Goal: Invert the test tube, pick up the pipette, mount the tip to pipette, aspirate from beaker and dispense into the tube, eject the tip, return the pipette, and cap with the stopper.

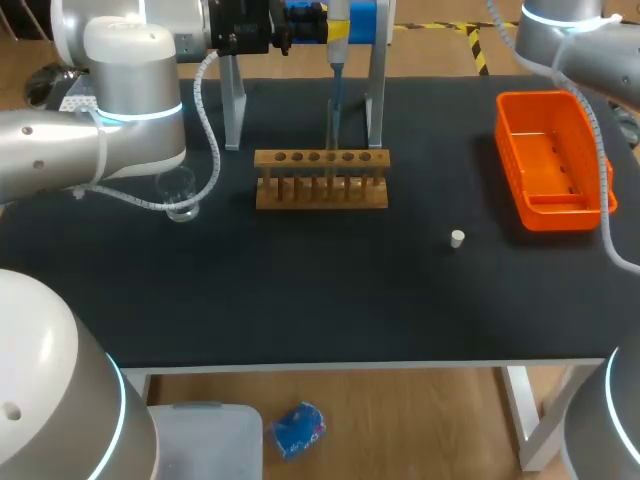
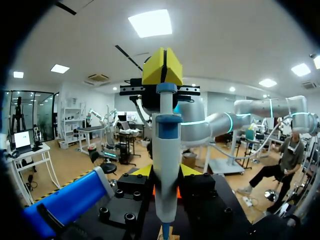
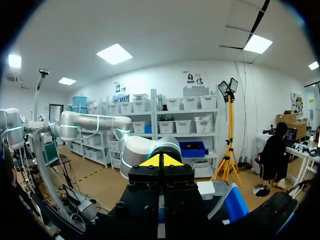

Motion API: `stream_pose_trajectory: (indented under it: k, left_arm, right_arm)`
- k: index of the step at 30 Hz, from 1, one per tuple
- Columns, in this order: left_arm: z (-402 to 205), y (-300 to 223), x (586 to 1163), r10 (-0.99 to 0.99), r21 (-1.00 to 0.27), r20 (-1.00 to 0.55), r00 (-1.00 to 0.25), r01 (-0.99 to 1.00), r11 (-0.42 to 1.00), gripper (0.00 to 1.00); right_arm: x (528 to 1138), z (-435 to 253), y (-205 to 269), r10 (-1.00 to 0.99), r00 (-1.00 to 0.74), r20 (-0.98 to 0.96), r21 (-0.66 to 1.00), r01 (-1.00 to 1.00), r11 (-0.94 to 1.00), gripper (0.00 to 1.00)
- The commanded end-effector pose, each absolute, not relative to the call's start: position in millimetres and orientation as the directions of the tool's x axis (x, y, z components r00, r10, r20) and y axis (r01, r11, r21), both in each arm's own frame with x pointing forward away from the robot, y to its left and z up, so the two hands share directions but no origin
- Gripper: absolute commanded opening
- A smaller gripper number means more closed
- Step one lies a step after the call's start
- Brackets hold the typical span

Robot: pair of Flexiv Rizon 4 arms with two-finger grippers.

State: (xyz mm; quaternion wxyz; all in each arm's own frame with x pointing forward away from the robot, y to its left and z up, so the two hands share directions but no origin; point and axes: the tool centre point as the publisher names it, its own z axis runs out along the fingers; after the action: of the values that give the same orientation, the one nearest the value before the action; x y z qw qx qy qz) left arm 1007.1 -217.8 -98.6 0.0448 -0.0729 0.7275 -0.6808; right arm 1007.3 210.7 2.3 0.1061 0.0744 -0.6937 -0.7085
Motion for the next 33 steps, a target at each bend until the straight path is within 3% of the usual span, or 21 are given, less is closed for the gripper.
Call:
stream_pose_trajectory:
  k: [1,33]
  left_arm:
    - [-99,-219,1007,-0.169,-0.997,0.033,-0.985,-0.044,0.061,0.00]
    - [-99,-219,1007,-0.169,-0.997,0.033,-0.985,-0.044,0.061,0.00]
  right_arm:
    - [1012,-1,211,-0.264,-0.964,0.044,0.999,0.049,-0.014,0.00]
    - [1008,-16,209,-0.262,-0.962,0.077,0.996,0.085,-0.020,0.00]
